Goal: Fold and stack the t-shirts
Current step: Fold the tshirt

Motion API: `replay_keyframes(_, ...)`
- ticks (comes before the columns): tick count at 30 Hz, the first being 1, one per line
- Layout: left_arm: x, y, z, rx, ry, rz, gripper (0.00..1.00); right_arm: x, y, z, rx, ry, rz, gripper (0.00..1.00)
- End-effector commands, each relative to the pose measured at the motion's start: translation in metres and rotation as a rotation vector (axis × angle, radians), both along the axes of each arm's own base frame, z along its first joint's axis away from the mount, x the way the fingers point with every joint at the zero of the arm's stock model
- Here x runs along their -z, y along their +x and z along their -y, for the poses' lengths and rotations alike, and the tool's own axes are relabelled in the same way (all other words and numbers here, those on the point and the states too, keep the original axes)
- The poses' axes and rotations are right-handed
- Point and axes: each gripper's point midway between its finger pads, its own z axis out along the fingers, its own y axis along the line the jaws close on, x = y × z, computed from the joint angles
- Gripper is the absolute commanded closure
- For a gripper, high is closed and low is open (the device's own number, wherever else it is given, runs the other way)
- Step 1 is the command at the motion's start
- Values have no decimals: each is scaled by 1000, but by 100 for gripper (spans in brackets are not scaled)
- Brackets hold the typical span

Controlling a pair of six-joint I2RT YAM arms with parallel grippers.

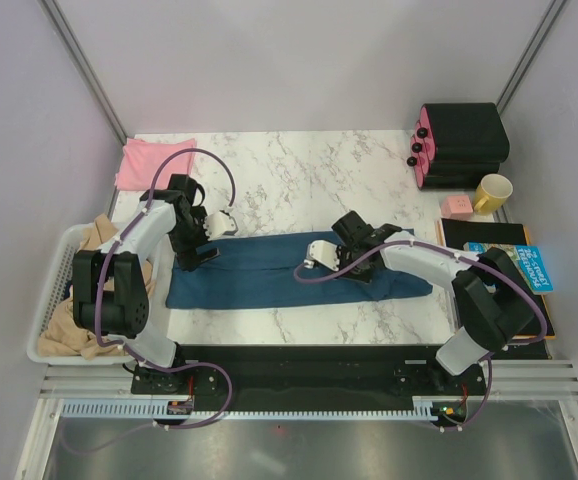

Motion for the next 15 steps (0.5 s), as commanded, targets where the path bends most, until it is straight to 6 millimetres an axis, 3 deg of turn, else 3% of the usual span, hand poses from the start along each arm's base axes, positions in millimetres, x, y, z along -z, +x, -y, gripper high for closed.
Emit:
replay_keyframes(1, -3, 4, 6, -15, -24, 8, 0, -29, 8, -13, -26, 58, 31, 100)
replay_keyframes(5, -2, 5, 6, -13, -23, 7, 0, -39, 11, -16, -43, 67, 42, 100)
replay_keyframes(8, -2, 6, 7, -16, -26, 8, 0, -35, 8, -12, -51, 42, 18, 93)
replay_keyframes(9, -2, 6, 7, -17, -26, 5, 0, -35, 5, -12, -54, 43, 5, 100)
replay_keyframes(13, -3, 7, 6, -17, -21, 8, 0, -40, 3, -16, -61, 66, -11, 100)
replay_keyframes(14, -3, 7, 6, -17, -21, 8, 0, -39, 5, -14, -57, 59, -3, 98)
replay_keyframes(15, -3, 7, 6, -17, -20, 8, 0, -38, 11, -11, -56, 36, 30, 87)
